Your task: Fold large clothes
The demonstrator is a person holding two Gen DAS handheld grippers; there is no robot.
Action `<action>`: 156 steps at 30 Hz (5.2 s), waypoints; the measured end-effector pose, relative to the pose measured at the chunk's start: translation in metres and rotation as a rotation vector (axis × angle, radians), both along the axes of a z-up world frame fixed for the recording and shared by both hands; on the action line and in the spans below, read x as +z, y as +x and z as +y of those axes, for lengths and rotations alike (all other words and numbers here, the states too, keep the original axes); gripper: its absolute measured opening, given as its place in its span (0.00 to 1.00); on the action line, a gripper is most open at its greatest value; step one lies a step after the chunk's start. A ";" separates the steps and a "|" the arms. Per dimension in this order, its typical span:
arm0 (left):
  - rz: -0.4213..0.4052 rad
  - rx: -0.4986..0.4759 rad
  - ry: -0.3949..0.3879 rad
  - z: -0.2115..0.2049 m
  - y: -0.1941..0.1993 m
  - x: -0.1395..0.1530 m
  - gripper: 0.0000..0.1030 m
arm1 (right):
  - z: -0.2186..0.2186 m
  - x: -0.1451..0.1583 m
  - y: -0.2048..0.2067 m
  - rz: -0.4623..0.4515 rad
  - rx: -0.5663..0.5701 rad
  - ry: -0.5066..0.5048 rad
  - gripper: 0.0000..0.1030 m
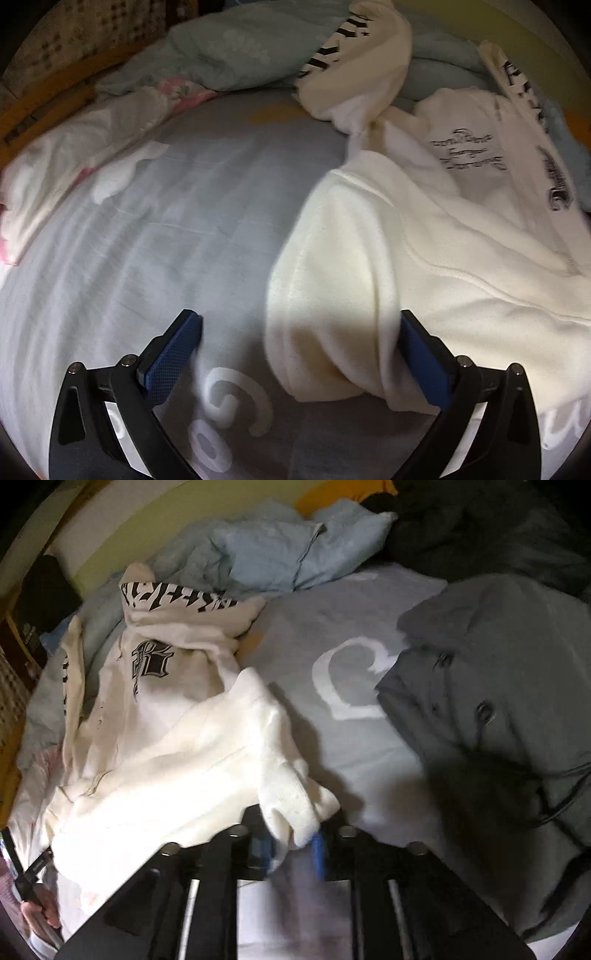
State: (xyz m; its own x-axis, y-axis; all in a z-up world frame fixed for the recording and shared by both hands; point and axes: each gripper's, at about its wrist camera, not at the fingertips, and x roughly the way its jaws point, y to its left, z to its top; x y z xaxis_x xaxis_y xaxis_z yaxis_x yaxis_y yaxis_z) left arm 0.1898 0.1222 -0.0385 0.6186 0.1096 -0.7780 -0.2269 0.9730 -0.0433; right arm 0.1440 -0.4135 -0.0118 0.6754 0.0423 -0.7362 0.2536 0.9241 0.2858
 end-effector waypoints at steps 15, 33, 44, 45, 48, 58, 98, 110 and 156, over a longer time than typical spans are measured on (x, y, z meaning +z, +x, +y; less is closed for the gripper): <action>-0.379 -0.408 -0.085 -0.080 -0.085 0.080 0.99 | 0.047 0.046 -0.063 -0.122 0.005 -0.231 0.64; -0.286 -0.331 -0.048 -0.087 -0.089 0.040 1.00 | 0.132 0.052 -0.092 -0.229 0.113 -0.451 1.00; 0.024 -0.311 -0.682 -0.057 -0.047 0.005 0.86 | 0.114 -0.005 -0.043 0.064 0.379 0.285 0.91; 0.031 -0.288 -0.734 -0.053 -0.039 0.003 0.86 | 0.111 -0.011 -0.034 0.052 0.368 0.361 0.90; 0.027 -0.201 -0.777 -0.050 -0.015 -0.007 0.79 | 0.107 -0.019 -0.014 -0.004 0.315 0.416 0.89; -0.155 -0.100 -0.351 -0.086 -0.010 0.013 0.17 | 0.108 -0.020 0.026 -0.095 0.053 0.175 0.33; -0.302 0.062 -0.142 -0.005 -0.205 0.021 0.80 | 0.086 0.023 -0.158 -0.086 -0.059 0.000 0.54; -0.294 -0.041 -0.373 0.009 -0.200 0.009 0.79 | 0.048 0.043 -0.165 -0.107 -0.151 -0.121 0.54; -0.380 0.151 0.189 0.016 -0.211 0.041 0.95 | 0.129 0.057 -0.178 -0.266 0.193 -0.139 0.75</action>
State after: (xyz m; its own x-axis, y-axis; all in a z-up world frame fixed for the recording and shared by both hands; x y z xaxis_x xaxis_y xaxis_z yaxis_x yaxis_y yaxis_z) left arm -0.0211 0.1379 0.0028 0.8226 0.3387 -0.4568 -0.3691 0.9291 0.0241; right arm -0.0337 -0.2845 0.0451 0.8336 0.0996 -0.5433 0.0040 0.9825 0.1863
